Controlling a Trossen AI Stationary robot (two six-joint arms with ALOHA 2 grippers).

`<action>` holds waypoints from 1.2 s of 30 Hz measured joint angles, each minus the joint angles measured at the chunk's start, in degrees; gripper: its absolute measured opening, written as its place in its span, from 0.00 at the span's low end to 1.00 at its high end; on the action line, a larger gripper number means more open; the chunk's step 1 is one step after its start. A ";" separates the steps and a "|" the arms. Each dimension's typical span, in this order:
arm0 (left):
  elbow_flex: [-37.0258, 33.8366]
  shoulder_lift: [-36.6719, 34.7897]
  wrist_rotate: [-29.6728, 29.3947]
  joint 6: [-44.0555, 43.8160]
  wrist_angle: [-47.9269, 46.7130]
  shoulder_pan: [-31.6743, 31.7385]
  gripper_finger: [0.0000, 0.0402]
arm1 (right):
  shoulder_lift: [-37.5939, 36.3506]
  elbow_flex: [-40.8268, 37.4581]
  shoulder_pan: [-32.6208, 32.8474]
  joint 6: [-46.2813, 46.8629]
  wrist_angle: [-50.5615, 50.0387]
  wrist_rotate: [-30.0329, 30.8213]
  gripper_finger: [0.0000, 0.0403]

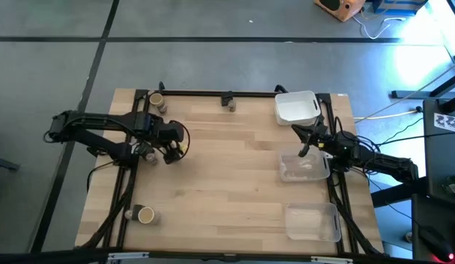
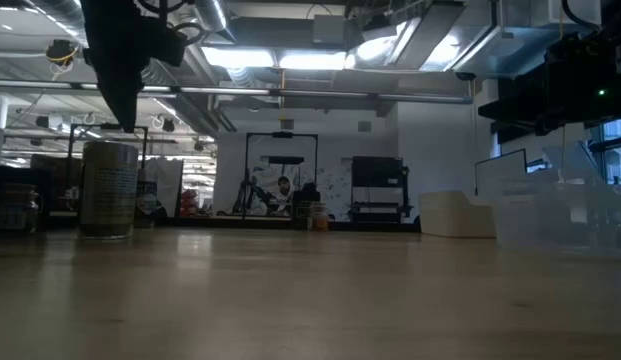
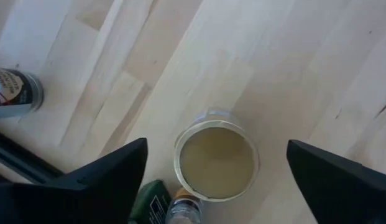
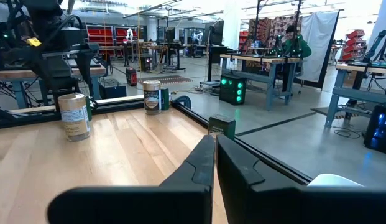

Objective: Sort spices by type
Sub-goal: Put the middle brown seasoning bottle into the white bin

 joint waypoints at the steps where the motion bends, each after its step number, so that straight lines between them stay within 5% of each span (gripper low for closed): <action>1: 0.00 0.00 0.02 0.01 0.01 -0.16 0.96 | -0.02 0.00 0.00 0.00 -0.01 0.00 0.05; 36: -9.09 0.04 -3.03 -7.88 5.40 -0.82 1.00 | 0.00 0.00 0.00 0.00 -0.46 -0.01 0.05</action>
